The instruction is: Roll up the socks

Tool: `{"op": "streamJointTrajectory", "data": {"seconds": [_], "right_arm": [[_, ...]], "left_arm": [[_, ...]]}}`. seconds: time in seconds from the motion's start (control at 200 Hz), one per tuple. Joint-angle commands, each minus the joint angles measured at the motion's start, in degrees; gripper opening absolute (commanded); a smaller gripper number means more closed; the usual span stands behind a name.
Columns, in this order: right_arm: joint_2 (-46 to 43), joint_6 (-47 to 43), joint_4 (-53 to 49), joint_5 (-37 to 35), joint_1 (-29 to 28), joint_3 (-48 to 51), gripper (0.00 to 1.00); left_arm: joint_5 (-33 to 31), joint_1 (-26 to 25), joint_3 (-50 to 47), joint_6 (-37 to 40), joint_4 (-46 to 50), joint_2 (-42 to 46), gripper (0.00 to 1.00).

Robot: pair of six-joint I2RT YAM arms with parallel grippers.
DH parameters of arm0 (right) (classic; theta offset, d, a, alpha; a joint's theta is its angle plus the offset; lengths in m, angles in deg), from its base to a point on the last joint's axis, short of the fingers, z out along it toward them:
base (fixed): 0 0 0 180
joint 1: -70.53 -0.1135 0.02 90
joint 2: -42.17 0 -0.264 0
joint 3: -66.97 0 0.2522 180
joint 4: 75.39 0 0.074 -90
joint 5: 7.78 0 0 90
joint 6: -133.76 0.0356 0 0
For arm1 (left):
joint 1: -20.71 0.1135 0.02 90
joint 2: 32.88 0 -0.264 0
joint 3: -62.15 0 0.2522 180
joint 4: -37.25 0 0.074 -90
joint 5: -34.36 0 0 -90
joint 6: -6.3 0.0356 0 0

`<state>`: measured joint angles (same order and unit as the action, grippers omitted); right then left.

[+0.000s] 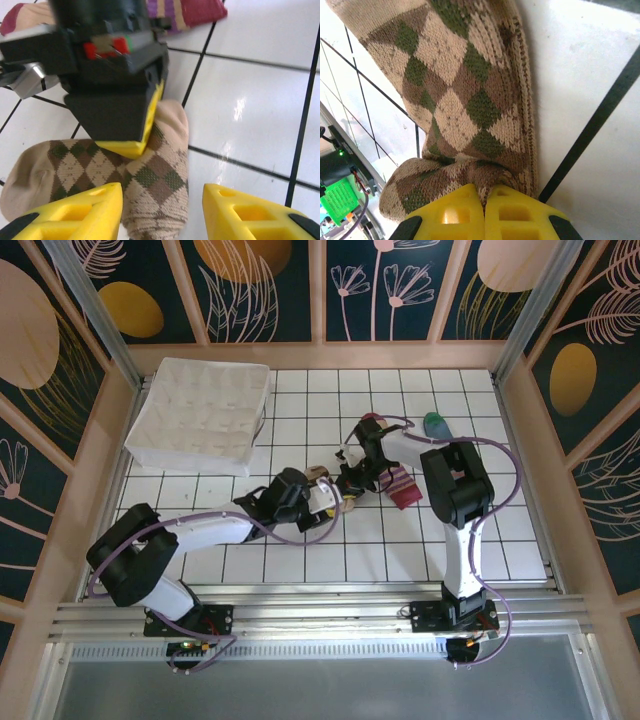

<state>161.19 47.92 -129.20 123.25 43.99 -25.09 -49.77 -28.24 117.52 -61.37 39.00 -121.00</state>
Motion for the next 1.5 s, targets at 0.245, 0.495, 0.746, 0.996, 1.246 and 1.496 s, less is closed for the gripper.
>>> {"op": "streamJointTrajectory", "data": {"seconds": [0.245,0.495,0.746,0.996,1.246,1.496], "right_arm": [[5.85,-2.58,-8.94,-8.49,0.21,0.29,0.0],[6.58,-2.58,-9.43,-8.53,0.26,0.33,0.0],[5.13,-2.84,-9.64,-8.18,1.37,0.47,0.11],[-8.1,-1.61,0.95,5.56,9.81,6.28,0.48],[-14.45,0.24,13.57,8.24,10.82,13.94,0.53],[-11.72,0.13,19.89,6.4,4.63,14.52,0.54]], "left_arm": [[-7.51,-2.99,1.99,9.23,-4.33,-6.13,0.48],[-8.33,-3.95,6.12,7.45,-4.51,-14.24,0.49],[-10.64,-4.05,5.48,2.13,-1.49,-16.92,0.01],[8.8,0.91,0.13,-11.49,-5.43,-12.8,0.0],[31.45,10.73,1.05,-23.36,-9.17,-15.47,0.0],[39.74,15.73,6.1,-24.7,-2.79,-22.69,0.0]]}}
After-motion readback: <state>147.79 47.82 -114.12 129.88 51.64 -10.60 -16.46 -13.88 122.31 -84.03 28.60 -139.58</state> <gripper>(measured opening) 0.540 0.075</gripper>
